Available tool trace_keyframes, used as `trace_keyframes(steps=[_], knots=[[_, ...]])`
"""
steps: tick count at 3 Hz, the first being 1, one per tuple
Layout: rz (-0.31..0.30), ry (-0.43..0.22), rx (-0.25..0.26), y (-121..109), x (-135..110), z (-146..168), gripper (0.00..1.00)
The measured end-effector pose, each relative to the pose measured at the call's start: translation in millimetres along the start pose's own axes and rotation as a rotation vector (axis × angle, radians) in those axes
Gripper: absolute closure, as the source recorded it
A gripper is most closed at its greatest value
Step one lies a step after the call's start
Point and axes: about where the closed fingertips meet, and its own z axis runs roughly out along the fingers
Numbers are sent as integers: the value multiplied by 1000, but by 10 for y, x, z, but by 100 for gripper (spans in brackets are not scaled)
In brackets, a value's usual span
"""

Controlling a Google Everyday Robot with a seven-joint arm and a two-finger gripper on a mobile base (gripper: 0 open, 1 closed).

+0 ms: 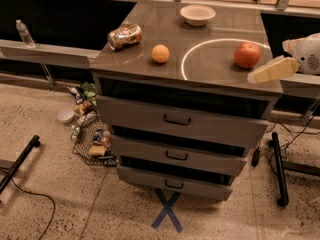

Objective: Move apple near paper bowl

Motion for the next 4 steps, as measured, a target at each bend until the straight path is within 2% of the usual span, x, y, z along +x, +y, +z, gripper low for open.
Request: trace_keyframes(steps=[1, 2, 3, 4], knots=[[44, -140, 87, -399, 38, 163, 0], [48, -158, 115, -482, 24, 206, 0], [48, -140, 118, -450, 26, 259, 0], [17, -106, 178, -518, 43, 378, 0]])
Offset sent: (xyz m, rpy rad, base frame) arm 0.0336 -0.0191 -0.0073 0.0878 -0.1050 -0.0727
